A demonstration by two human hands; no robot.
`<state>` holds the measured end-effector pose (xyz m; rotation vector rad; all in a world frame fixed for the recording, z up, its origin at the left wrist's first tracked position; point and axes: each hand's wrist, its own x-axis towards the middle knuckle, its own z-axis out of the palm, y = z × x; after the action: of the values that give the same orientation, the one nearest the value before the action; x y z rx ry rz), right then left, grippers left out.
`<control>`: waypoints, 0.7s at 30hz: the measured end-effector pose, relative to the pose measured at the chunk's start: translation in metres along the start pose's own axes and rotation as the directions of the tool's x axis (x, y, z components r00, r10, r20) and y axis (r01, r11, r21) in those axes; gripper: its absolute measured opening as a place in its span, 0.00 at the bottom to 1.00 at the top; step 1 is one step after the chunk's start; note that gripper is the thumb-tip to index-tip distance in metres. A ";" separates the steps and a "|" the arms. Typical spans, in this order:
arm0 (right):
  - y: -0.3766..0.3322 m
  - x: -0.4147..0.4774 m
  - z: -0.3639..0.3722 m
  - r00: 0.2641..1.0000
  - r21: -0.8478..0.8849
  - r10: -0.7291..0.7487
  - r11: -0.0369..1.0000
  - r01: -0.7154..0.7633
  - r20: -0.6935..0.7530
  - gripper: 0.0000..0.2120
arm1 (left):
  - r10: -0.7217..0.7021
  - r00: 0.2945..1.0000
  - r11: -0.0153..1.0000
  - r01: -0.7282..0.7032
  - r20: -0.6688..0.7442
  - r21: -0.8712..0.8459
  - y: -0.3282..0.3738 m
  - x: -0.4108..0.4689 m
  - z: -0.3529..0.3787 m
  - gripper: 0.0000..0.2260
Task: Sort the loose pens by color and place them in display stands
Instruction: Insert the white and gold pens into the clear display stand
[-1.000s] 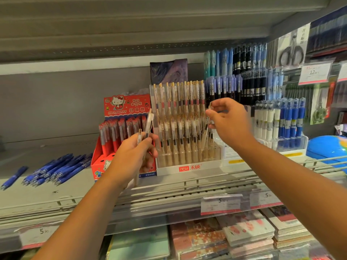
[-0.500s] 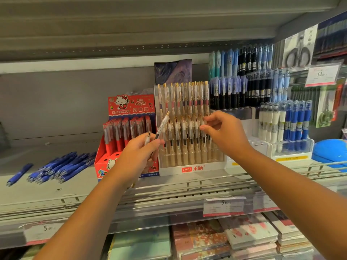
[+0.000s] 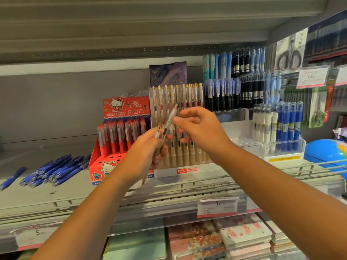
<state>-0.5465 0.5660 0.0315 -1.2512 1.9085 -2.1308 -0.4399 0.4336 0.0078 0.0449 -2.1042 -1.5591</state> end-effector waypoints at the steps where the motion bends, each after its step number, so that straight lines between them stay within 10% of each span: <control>1: -0.002 0.001 0.002 1.000 0.047 -0.003 0.999 0.003 0.001 0.12 | 0.016 1.000 1.000 -0.016 0.021 0.014 0.002 0.000 0.004 0.10; 11: -0.003 0.003 -0.028 0.968 0.111 -0.102 0.985 0.130 -0.228 0.11 | 0.079 0.993 0.986 -0.091 0.092 0.139 -0.007 0.006 0.024 0.12; 21: 0.013 0.013 -0.067 0.925 -0.216 -0.252 0.957 0.195 -0.283 0.10 | 0.149 0.981 0.988 -0.153 -0.122 -0.016 -0.001 0.012 0.032 0.11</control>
<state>-0.5996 0.6115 0.0321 -1.2893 2.2285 -2.4380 -0.4642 0.4574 0.0046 -0.0283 -1.9465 -1.4563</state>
